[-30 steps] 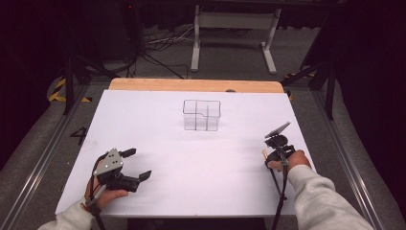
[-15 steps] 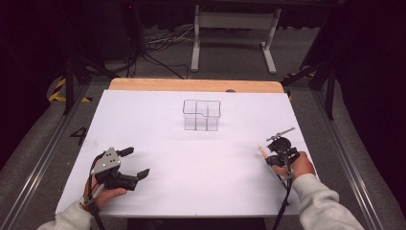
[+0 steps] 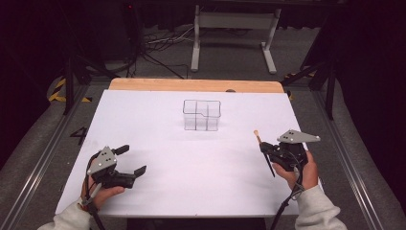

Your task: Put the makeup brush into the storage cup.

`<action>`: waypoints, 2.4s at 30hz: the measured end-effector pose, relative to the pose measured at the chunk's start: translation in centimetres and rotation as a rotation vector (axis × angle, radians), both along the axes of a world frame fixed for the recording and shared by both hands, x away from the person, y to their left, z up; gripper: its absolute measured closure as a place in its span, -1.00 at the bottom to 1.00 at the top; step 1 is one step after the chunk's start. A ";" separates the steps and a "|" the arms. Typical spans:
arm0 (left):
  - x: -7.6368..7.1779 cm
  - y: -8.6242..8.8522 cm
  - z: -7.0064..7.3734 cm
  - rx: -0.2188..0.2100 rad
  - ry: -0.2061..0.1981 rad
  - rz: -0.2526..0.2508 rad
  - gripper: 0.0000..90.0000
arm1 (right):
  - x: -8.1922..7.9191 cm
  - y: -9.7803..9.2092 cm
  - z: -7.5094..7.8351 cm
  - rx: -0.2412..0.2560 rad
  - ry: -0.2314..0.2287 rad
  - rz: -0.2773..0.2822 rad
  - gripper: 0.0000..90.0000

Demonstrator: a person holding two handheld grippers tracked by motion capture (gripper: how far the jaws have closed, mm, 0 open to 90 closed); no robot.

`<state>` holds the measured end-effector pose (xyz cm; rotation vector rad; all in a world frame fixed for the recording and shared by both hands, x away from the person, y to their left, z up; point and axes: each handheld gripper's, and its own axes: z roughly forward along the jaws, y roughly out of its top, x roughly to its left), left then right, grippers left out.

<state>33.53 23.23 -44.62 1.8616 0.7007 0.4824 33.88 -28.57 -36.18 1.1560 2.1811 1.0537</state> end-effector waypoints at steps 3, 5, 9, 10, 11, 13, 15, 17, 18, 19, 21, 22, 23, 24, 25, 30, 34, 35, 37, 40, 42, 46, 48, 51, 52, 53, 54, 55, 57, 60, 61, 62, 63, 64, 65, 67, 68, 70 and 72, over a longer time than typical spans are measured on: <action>0.1 -0.1 -0.1 0.002 0.003 0.003 -0.90 | 0.1 0.3 0.7 0.022 -0.065 0.017 0.88; 0.1 -0.2 -0.3 0.011 0.004 -0.001 -0.90 | 0.2 0.3 1.0 0.059 -0.099 0.019 0.88; 0.0 -0.2 -0.3 0.014 0.006 0.003 -0.90 | 0.9 0.8 1.2 0.097 -0.157 0.042 0.88; 0.0 -0.1 -0.3 0.012 0.005 0.007 -0.90 | 1.1 0.9 1.1 0.105 -0.169 0.040 0.88; 0.0 -0.1 -0.3 0.006 0.006 0.013 -0.90 | 1.3 1.0 1.1 0.108 -0.175 0.037 0.88; 0.0 -0.1 -0.3 0.006 0.008 0.015 -0.90 | 1.7 1.2 0.9 0.140 -0.201 0.074 0.88; 0.1 -0.1 -0.4 0.002 0.017 0.016 -0.90 | 2.2 1.3 0.7 0.190 -0.210 0.111 0.88; 0.1 -0.1 -0.4 -0.020 0.030 0.006 -0.90 | 2.7 1.5 0.6 0.214 -0.221 0.139 0.88; 0.1 -0.1 -0.4 -0.021 0.025 0.001 -0.90 | 2.9 1.6 0.5 0.212 -0.224 0.144 0.88; 0.1 -0.1 -0.4 -0.018 0.021 -0.001 -0.90 | 3.1 1.8 0.4 0.232 -0.240 0.161 0.88; 0.1 -0.1 -0.4 -0.025 0.018 -0.001 -0.90 | 3.4 2.1 0.3 0.226 -0.248 0.153 0.88; 0.0 -0.1 -0.4 -0.030 0.020 -0.005 -0.90 | 3.5 2.3 0.3 0.236 -0.261 0.170 0.88; 0.0 -0.1 -0.4 -0.031 0.024 -0.004 -0.90 | 3.7 2.4 0.3 0.244 -0.273 0.169 0.88; 0.0 -0.1 -0.4 -0.028 0.024 -0.004 -0.90 | 4.0 2.7 0.3 0.241 -0.274 0.168 0.88; 0.0 -0.1 -0.4 -0.029 0.024 -0.005 -0.90 | 4.2 2.9 0.2 0.242 -0.283 0.186 0.88; -0.1 -0.1 -0.4 -0.028 0.026 -0.007 -0.90 | 4.9 4.1 0.3 0.239 -0.335 0.203 0.88; -0.1 0.0 -0.4 -0.024 0.023 -0.013 -0.90 | 5.4 4.7 0.7 0.263 -0.357 0.215 0.88; -0.1 0.0 -0.3 -0.035 0.026 -0.015 -0.90 | 5.5 4.9 0.8 0.268 -0.365 0.223 0.88; -0.2 0.0 -0.3 -0.036 0.020 -0.011 -0.90 | 5.7 5.4 1.1 0.273 -0.377 0.222 0.88; -0.2 0.1 -0.3 -0.036 0.019 -0.009 -0.91 | 6.0 6.0 1.2 0.278 -0.389 0.220 0.88; -0.3 0.2 -0.3 -0.040 0.015 -0.003 -0.91 | 6.3 6.4 1.3 0.291 -0.400 0.227 0.88; -0.5 0.3 -0.2 -0.048 -0.004 -0.010 -0.93 | 6.9 7.2 1.6 0.301 -0.424 0.219 0.88; -0.5 0.4 -0.1 -0.045 -0.009 -0.007 -0.93 | 7.2 7.5 1.7 0.324 -0.419 0.228 0.88; -0.6 0.4 -0.1 -0.036 -0.021 0.004 -0.93 | 7.6 8.0 1.8 0.340 -0.417 0.229 0.88; -0.6 0.5 -0.1 -0.036 -0.026 0.006 -0.93 | 7.8 8.1 1.8 0.337 -0.424 0.227 0.88; -0.6 0.6 -0.1 -0.034 -0.026 0.009 -0.93 | 7.9 8.4 1.9 0.329 -0.432 0.221 0.88; -0.6 0.5 -0.1 -0.036 -0.028 0.015 -0.93 | 8.1 8.4 2.0 0.332 -0.430 0.223 0.88; -0.7 0.6 -0.1 -0.033 -0.034 0.014 -0.93 | 8.2 8.5 2.0 0.337 -0.436 0.225 0.88; -0.8 0.7 0.0 -0.027 -0.046 0.026 -0.93 | 8.6 8.7 2.1 0.346 -0.441 0.219 0.88; -0.9 0.8 0.0 -0.030 -0.060 0.035 -0.94 | 9.1 8.9 2.3 0.373 -0.437 0.214 0.88; -0.9 0.9 0.1 -0.034 -0.063 0.036 -0.94 | 9.4 9.0 2.3 0.380 -0.442 0.212 0.88; -1.0 1.0 0.1 -0.042 -0.067 0.033 -0.94 | 9.5 9.1 2.3 0.384 -0.442 0.210 0.88; -1.0 1.0 0.1 -0.042 -0.067 0.033 -0.94 | 9.5 9.1 2.3 0.384 -0.442 0.210 0.88; -1.0 1.0 0.1 -0.030 -0.070 0.041 -0.94 | 9.7 9.3 2.4 0.385 -0.444 0.207 0.88; -1.0 1.0 0.1 -0.033 -0.077 0.043 -0.94 | 9.9 9.4 2.4 0.388 -0.450 0.206 0.88; -1.1 1.1 0.2 -0.031 -0.081 0.047 -0.95 | 10.2 9.6 2.5 0.398 -0.449 0.203 0.88; -1.1 1.1 0.2 -0.032 -0.082 0.050 -0.95 | 10.4 9.8 2.5 0.399 -0.451 0.200 0.88; -1.0 1.2 0.2 -0.031 -0.088 0.056 -0.96 | 10.7 10.0 2.5 0.407 -0.452 0.201 0.88; -1.0 1.2 0.2 -0.033 -0.091 0.060 -0.96 | 11.0 10.5 2.5 0.406 -0.457 0.200 0.88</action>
